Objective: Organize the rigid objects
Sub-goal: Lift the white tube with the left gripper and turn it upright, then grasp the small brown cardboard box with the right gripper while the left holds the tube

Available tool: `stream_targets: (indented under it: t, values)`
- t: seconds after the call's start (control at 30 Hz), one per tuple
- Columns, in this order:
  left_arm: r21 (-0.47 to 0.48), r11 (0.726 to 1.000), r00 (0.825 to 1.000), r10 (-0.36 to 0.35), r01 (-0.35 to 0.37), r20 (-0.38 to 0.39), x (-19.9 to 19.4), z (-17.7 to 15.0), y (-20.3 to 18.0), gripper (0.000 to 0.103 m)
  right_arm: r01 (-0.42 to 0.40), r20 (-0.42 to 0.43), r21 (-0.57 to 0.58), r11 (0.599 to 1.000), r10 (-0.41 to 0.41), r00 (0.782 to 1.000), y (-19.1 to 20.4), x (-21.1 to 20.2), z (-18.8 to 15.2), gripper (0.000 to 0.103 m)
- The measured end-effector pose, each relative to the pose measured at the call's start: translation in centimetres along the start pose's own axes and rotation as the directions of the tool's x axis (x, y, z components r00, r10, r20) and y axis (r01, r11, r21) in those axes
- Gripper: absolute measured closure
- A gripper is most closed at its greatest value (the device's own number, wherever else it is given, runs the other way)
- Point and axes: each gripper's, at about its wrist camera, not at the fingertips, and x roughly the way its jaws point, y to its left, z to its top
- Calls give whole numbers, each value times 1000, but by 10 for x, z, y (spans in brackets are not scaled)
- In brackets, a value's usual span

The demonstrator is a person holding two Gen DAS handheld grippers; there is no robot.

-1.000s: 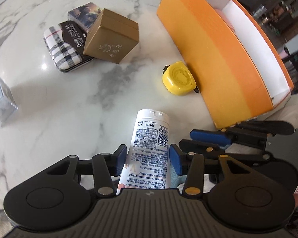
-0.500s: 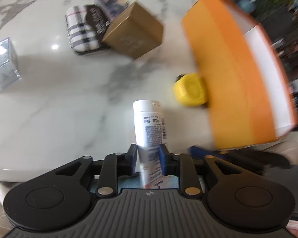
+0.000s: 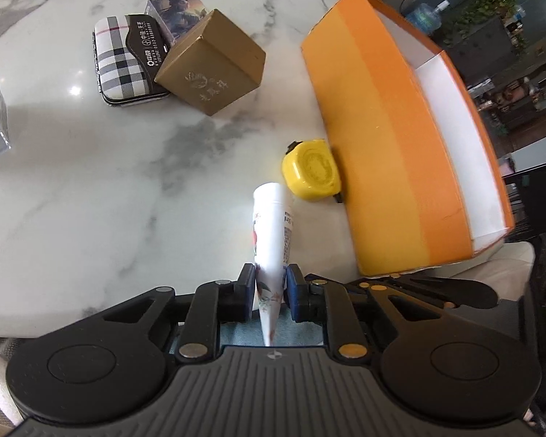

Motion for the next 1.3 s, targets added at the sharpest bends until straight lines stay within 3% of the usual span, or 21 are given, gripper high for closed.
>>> stream_targets:
  t: [0.37, 0.57, 0.73, 0.9, 1.07, 1.17, 1.3]
  values:
    - [25, 999, 999, 36, -36, -14, 20, 1, -11, 81, 8, -17, -1, 1000, -8, 1000, 0, 3, 0, 90]
    - [4, 998, 998, 64, -64, 20, 11, -2, -7, 84, 18, -33, 8, 1000, -17, 999, 0, 4, 1, 86]
    - [-122, 989, 993, 88, -78, 79, -10, -3, 14, 84, 32, -67, 31, 999, -30, 997, 0, 4, 4, 81]
    - [-216, 975, 982, 79, -41, 174, -40, 0, 33, 85, -24, -63, 45, 999, 27, 998, 7, 2, 13, 76]
    - [-233, 969, 964, 139, -85, 226, -58, 10, 46, 86, -31, -37, 25, 999, 32, 999, 18, 5, 32, 75]
    - [-242, 967, 963, 135, -77, 233, -60, 18, 57, 86, -26, -17, 24, 999, 27, 999, 18, 6, 46, 67]
    - [-213, 972, 952, 152, -95, 267, -60, 25, 59, 86, 8, 5, 10, 1000, -8, 1000, 16, 8, 63, 67]
